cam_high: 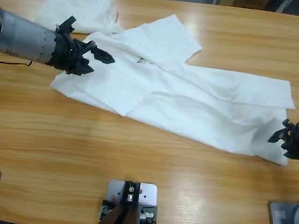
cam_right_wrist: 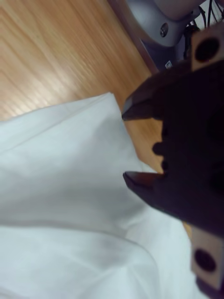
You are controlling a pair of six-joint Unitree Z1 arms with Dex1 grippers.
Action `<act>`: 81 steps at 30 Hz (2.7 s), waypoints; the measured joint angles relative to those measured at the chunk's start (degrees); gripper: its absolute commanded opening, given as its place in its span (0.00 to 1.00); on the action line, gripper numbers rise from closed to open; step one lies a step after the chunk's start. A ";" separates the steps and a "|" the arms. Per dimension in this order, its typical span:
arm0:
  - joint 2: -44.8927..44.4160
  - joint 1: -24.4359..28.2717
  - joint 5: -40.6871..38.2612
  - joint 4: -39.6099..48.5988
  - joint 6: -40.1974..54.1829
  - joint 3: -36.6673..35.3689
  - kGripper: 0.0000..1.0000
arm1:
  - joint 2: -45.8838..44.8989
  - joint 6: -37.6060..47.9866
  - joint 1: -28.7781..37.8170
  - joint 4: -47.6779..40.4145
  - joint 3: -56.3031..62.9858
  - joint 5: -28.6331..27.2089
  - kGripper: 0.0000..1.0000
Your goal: Fold clothes
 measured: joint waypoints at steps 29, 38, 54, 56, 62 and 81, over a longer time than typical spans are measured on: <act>13.85 -2.85 14.60 36.73 10.59 -22.69 0.00 | 8.43 -2.60 0.35 -7.45 1.38 0.02 0.00; 16.48 -2.88 14.62 39.28 10.59 -24.73 0.00 | 13.02 -0.52 0.35 3.33 -1.30 -1.71 0.00; 16.92 -2.96 17.72 42.02 10.53 -24.75 0.00 | 10.46 -1.05 -3.96 5.00 -2.31 -4.93 0.00; 16.92 -2.96 17.72 42.02 10.49 -24.73 0.00 | 5.60 -2.29 -3.73 4.74 -2.46 -5.07 0.00; 16.91 -2.96 17.78 42.04 9.77 -24.62 0.00 | -0.25 -5.95 -2.82 -0.80 -2.77 -1.25 0.00; 14.76 -2.96 18.32 42.04 7.81 -20.59 0.00 | 10.16 -14.01 -9.70 -16.68 -0.10 -0.66 0.00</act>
